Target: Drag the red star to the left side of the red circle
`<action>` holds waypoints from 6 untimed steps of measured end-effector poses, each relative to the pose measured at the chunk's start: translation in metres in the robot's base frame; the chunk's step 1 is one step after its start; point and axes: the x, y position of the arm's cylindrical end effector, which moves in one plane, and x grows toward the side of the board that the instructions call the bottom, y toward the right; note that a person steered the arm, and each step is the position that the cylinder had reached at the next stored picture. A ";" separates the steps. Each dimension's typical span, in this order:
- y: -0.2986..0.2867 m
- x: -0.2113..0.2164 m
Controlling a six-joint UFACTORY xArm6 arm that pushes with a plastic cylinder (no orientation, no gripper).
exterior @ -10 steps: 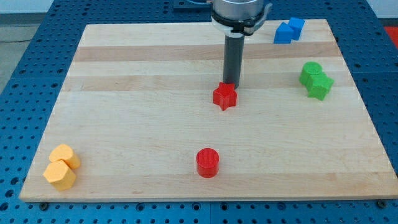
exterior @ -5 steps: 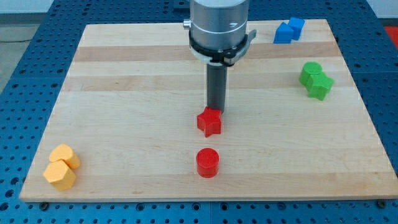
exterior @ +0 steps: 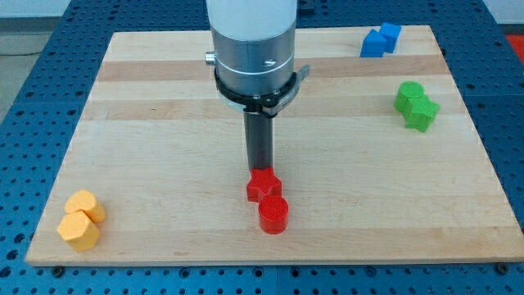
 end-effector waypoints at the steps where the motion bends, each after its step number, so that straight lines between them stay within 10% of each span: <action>1: -0.008 0.006; 6: -0.030 0.045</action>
